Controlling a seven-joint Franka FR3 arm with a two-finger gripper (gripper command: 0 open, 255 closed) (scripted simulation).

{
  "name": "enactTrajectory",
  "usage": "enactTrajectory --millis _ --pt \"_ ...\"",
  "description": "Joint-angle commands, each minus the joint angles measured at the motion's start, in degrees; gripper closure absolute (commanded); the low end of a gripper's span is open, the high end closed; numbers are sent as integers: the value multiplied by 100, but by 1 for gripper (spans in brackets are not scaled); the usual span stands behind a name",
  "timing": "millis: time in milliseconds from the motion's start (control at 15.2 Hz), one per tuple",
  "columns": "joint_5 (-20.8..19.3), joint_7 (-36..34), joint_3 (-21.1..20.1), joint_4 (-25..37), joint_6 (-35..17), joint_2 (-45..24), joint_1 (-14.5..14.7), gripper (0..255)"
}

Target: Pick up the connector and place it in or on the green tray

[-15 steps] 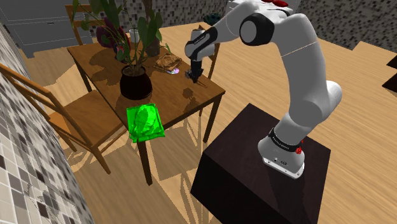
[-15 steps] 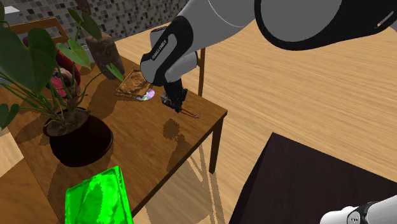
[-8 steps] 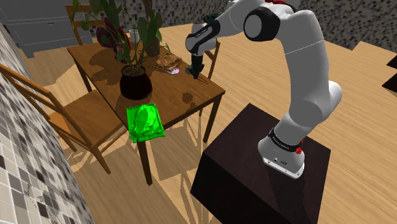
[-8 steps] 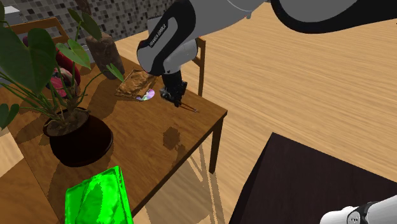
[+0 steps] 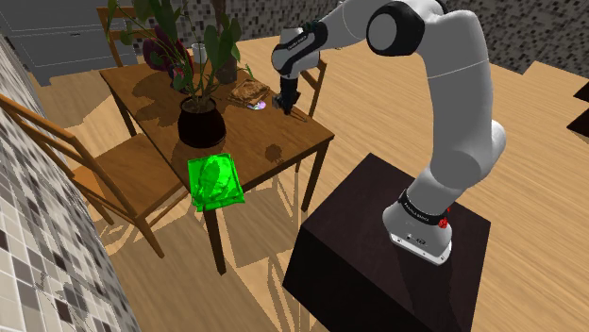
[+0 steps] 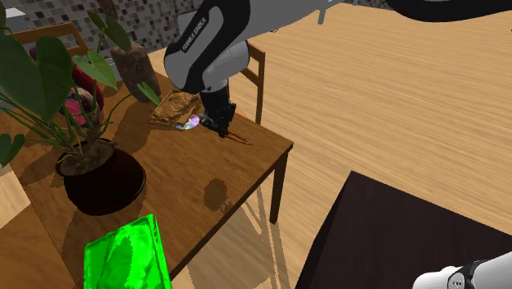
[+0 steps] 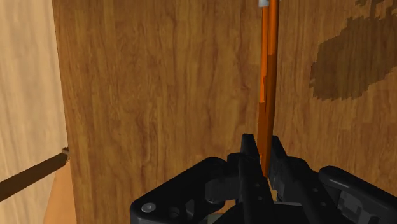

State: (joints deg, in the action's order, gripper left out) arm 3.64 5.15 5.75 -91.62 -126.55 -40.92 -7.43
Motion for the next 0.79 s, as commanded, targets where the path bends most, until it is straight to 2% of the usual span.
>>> enactTrajectory --millis 0,726 --pt "-8 -190 -32 -126 -47 82 163 255" --pt "-54 -1426 -272 -533 -218 329 1193 255"
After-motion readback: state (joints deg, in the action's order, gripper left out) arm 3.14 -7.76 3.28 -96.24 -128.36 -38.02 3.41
